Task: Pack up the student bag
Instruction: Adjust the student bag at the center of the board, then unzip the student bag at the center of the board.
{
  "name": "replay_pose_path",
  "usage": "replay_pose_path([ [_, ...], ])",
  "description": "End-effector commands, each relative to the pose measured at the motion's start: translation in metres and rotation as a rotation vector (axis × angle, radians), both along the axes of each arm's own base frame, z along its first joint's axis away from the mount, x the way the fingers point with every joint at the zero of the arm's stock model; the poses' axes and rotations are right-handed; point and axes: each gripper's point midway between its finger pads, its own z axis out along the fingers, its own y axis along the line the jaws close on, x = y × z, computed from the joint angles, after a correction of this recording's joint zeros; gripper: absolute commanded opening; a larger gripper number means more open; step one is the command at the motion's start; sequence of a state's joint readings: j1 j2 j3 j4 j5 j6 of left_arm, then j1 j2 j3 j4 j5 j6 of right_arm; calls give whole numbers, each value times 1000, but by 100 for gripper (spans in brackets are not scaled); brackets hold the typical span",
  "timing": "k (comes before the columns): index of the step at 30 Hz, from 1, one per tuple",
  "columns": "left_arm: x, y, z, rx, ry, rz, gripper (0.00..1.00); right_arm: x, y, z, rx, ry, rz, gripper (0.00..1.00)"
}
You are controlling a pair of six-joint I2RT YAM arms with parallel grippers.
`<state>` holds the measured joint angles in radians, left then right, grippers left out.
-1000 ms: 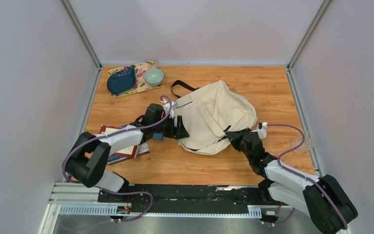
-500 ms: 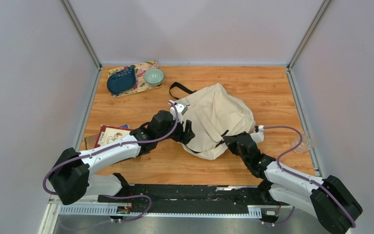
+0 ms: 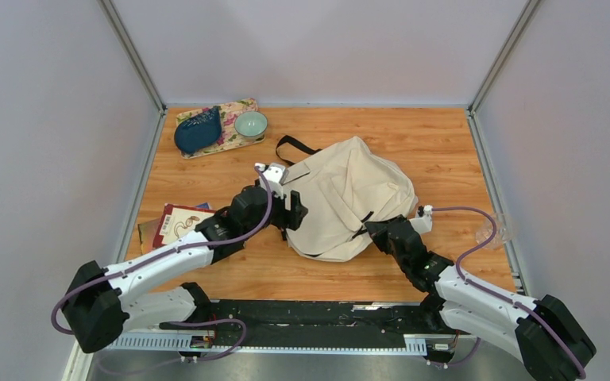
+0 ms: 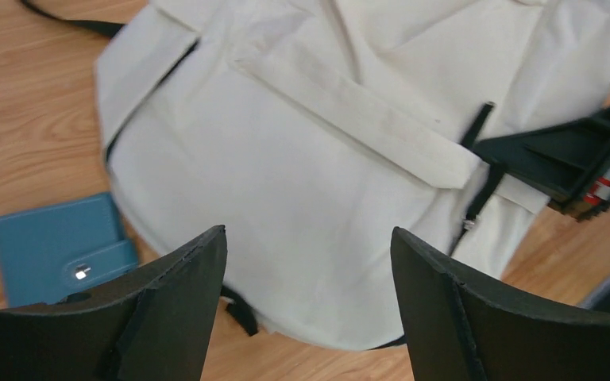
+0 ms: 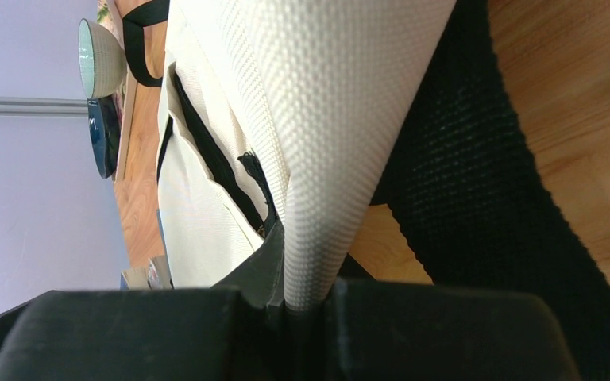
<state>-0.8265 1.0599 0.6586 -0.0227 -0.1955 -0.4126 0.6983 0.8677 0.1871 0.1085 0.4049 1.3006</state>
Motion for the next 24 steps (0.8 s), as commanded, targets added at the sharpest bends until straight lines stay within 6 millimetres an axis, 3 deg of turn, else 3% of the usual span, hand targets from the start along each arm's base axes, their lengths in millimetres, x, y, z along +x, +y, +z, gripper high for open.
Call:
replay_pose_path([
  [1, -27, -61, 13, -103, -20, -299, 83, 17, 10, 40, 82, -100, -24, 0],
  [5, -40, -101, 8, -104, 3, -442, 83, 15, 13, 43, 94, -105, -9, 0],
  [8, -42, -117, 2, -120, 23, -487, 83, 14, 14, 45, 101, -110, -3, 0],
  [24, -47, -168, -20, -185, 105, -604, 82, 7, 18, 53, 120, -141, 42, 0],
])
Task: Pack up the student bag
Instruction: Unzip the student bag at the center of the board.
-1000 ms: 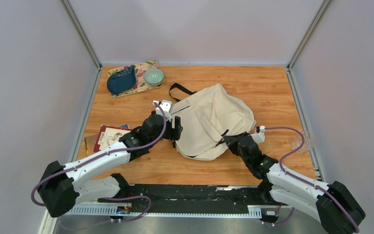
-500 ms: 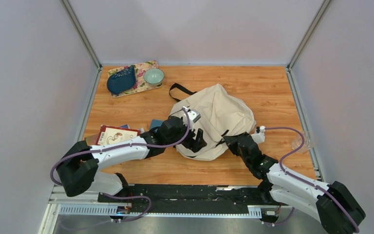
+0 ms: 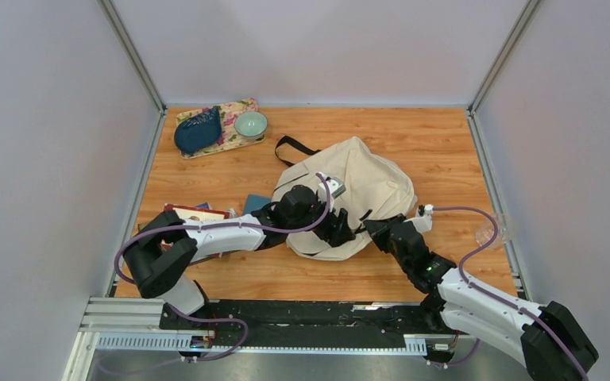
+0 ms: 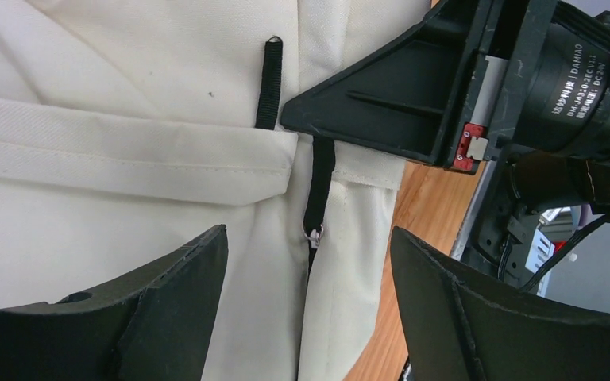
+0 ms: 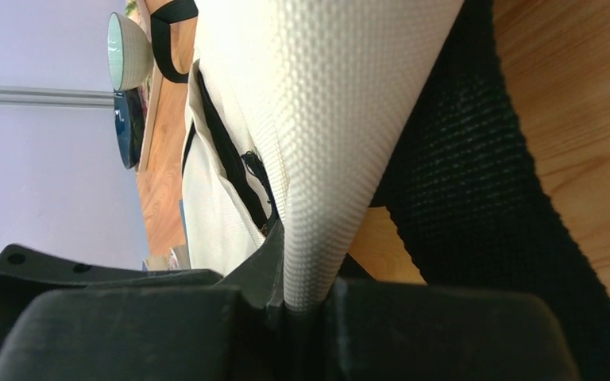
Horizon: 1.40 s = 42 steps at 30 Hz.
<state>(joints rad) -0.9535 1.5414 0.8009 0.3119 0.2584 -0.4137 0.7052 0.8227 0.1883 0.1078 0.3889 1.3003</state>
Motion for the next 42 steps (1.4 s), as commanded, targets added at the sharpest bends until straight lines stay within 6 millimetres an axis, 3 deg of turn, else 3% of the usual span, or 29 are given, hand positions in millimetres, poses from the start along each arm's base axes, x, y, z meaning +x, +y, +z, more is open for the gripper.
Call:
replay_pose_path([
  [1, 1, -26, 23, -80, -27, -71, 82, 7, 12, 40, 85, -118, 27, 0],
  [12, -1, -44, 11, -73, 23, -137, 78, 2, 19, 45, 74, -145, 93, 0],
  [22, 0, -50, 3, -61, 47, -143, 60, 0, 21, 47, 75, -161, 113, 0],
  [30, -2, -53, 2, -62, 61, -166, 55, 0, 22, 48, 69, -166, 120, 0],
  [35, -5, -55, 3, -69, 65, -183, 45, 0, 23, 48, 66, -167, 128, 0],
  [42, -6, -57, 2, -72, 72, -200, 17, 0, 24, 49, 64, -171, 134, 0],
])
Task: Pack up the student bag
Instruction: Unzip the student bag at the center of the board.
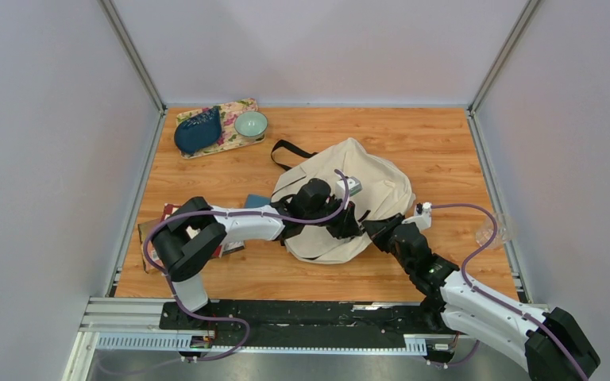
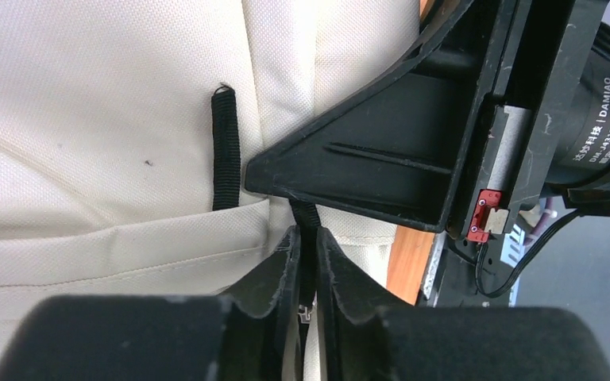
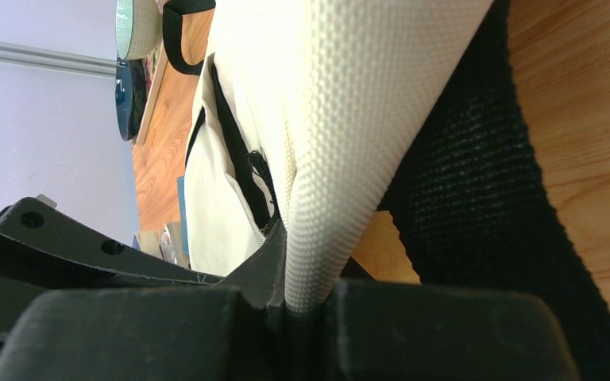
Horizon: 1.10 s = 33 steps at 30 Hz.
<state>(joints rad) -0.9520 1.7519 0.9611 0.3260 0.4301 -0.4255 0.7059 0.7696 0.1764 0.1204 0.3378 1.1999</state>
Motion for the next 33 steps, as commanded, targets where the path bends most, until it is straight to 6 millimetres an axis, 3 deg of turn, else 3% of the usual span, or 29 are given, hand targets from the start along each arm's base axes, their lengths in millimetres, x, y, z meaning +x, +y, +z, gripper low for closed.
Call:
replay_pose_path([
  [1, -4, -14, 19, -58, -15, -49, 13, 6, 18, 42, 104, -114, 50, 0],
  [3, -3, -14, 19, -57, -16, -44, 0, 6, 17, 40, 101, -106, 44, 0],
  [9, -5, -5, 19, -43, -29, -38, 0, 8, 0, 33, 60, -85, -36, 0],
  [21, -13, 41, 4, 52, -53, 59, 0, 27, -37, 25, -3, -65, -178, 0],
  [27, -13, 80, -24, 177, -69, 163, 0, 46, -57, 31, -26, -84, -214, 0],
  [33, -13, 122, -45, 295, -111, 256, 0, 63, -60, 30, -46, -89, -129, 0],
])
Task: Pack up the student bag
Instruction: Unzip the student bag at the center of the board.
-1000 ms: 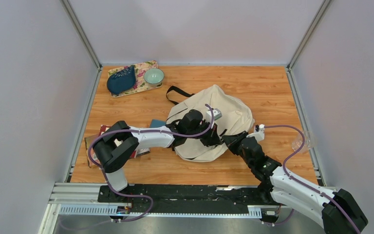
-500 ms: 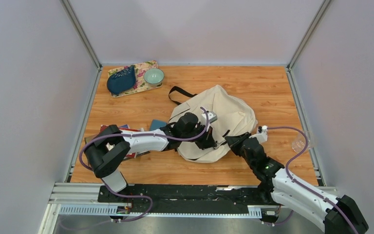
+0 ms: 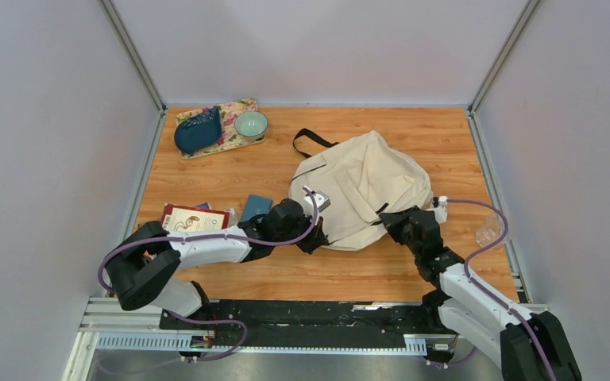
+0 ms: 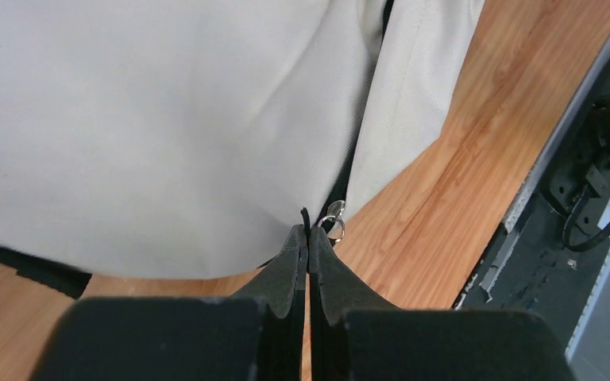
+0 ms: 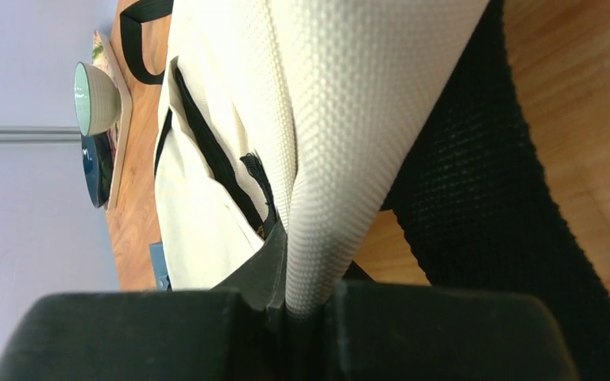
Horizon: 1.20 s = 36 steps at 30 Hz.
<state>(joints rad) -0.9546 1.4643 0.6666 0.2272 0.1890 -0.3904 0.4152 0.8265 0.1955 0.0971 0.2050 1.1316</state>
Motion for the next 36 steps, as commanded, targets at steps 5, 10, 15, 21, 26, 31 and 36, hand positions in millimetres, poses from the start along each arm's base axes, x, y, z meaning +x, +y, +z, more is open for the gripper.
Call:
replay_pose_path([
  [5, -5, 51, -23, 159, -69, 53, 0, 53, 14, 43, -52, -130, 202, 0],
  [10, -16, 34, -11, 54, -51, -17, 0, 75, 21, 41, -34, -72, 311, 5],
  [15, -3, 15, -7, 15, -29, 28, 0, 66, 8, 23, -131, 112, 350, 60],
  [21, 5, -1, 4, -36, -17, 40, 0, 10, -28, 23, -215, 195, 214, 84],
  [26, 3, -10, 16, -74, -26, 2, 0, -38, 4, 24, -4, 154, 285, 85],
  [31, -2, -26, 37, -138, -19, -63, 0, -59, 39, 22, 171, 149, 322, 85],
  [36, -2, -32, 45, -150, -25, -88, 0, -62, 74, 26, 226, 155, 396, 85],
])
